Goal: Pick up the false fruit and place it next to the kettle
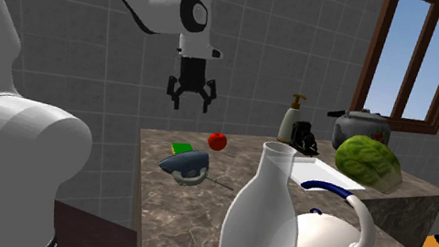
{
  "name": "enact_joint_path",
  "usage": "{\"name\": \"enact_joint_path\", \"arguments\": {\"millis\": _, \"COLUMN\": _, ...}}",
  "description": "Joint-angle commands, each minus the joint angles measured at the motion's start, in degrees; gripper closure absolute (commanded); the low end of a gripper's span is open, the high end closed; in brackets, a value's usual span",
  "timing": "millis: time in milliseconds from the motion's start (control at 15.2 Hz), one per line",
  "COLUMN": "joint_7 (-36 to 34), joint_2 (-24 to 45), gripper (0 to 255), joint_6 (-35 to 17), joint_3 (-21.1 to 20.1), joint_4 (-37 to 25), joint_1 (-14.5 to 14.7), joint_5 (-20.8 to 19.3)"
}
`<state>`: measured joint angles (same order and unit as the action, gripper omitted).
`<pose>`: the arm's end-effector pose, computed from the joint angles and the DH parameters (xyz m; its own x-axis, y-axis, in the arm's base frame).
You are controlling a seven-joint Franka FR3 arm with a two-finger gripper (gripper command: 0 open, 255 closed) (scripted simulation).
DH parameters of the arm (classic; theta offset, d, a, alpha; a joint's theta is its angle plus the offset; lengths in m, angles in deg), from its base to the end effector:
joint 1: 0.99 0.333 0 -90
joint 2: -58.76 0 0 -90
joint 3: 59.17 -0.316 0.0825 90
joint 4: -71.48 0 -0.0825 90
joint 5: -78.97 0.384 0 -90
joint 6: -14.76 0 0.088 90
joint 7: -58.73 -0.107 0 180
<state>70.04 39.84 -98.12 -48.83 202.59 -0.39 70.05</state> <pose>0.4438 -0.0907 0.4817 0.9953 0.0961 -0.0107 0.0967 -0.9917 0.0851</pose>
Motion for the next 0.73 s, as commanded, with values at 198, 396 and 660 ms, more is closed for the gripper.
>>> {"name": "enact_joint_path", "arguments": {"millis": 198, "joint_7": 4.86, "joint_2": 10.62, "gripper": 0, "joint_6": -6.97, "joint_3": 1.8, "joint_4": -5.71, "joint_1": 0.48, "joint_5": 1.28}}
{"name": "enact_joint_path", "arguments": {"millis": 396, "joint_7": 7.77, "joint_2": 16.93, "gripper": 0, "joint_6": -10.07, "joint_3": 2.33, "joint_4": -10.03, "joint_1": 0.58, "joint_5": 2.71}}
{"name": "enact_joint_path", "arguments": {"millis": 660, "joint_7": 11.65, "joint_2": 25.4, "gripper": 0, "joint_6": -13.13, "joint_3": 2.43, "joint_4": -16.83, "joint_1": 0.3, "joint_5": 5.02}}
